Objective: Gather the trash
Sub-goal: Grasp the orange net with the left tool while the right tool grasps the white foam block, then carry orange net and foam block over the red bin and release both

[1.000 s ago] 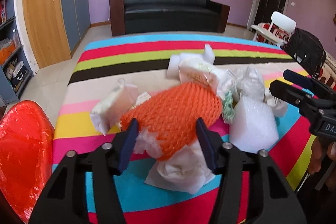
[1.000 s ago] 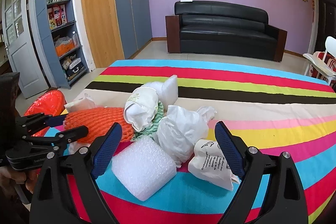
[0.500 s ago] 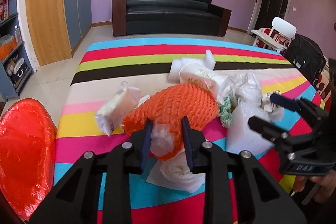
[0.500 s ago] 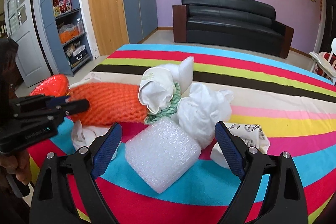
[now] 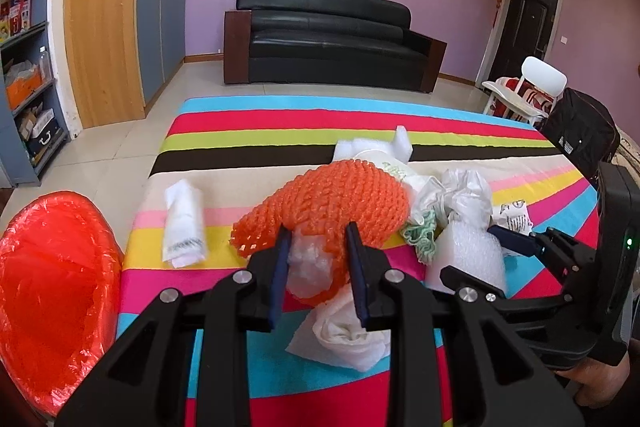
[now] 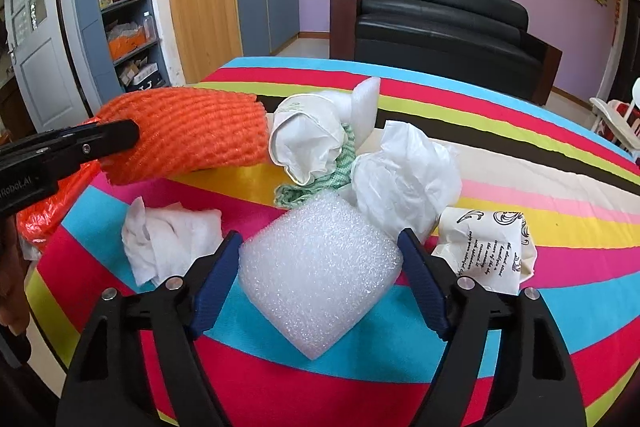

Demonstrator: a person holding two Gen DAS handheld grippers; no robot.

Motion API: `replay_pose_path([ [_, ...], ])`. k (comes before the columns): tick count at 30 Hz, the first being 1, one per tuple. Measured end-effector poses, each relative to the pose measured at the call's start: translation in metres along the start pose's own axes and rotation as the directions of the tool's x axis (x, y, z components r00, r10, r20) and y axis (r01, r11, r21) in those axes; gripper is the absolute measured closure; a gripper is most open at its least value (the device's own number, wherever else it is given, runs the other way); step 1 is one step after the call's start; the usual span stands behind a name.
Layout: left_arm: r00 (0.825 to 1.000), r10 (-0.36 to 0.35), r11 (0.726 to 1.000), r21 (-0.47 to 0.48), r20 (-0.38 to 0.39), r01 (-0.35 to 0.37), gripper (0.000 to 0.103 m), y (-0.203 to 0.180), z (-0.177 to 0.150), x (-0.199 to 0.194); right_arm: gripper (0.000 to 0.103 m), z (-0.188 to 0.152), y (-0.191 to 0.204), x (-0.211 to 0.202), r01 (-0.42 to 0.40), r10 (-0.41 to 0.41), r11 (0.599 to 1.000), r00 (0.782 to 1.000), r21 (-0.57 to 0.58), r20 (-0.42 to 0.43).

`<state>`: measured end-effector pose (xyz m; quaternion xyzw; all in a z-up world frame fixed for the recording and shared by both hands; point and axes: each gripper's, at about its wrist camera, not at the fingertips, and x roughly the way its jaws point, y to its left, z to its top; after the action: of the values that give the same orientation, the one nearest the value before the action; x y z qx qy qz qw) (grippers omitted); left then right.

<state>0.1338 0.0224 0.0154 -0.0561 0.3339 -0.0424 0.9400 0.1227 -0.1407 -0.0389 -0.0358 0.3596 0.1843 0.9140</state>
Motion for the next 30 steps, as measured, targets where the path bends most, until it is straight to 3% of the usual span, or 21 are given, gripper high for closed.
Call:
replay_pose_path([
  [18, 0.998, 0.014, 0.998, -0.063, 0.060, -0.010, 0.076, 0.016, 0.006, -0.021, 0.032, 0.016, 0.004, -0.033, -0.002, 0.001, 1.000, 0.993, 0.008, 0.122],
  [30, 0.992, 0.073, 0.993, -0.102, 0.107, -0.062, 0.076, 0.029, 0.009, -0.047, 0.031, 0.040, 0.021, -0.039, -0.001, 0.002, 1.000, 0.981, -0.004, 0.192],
])
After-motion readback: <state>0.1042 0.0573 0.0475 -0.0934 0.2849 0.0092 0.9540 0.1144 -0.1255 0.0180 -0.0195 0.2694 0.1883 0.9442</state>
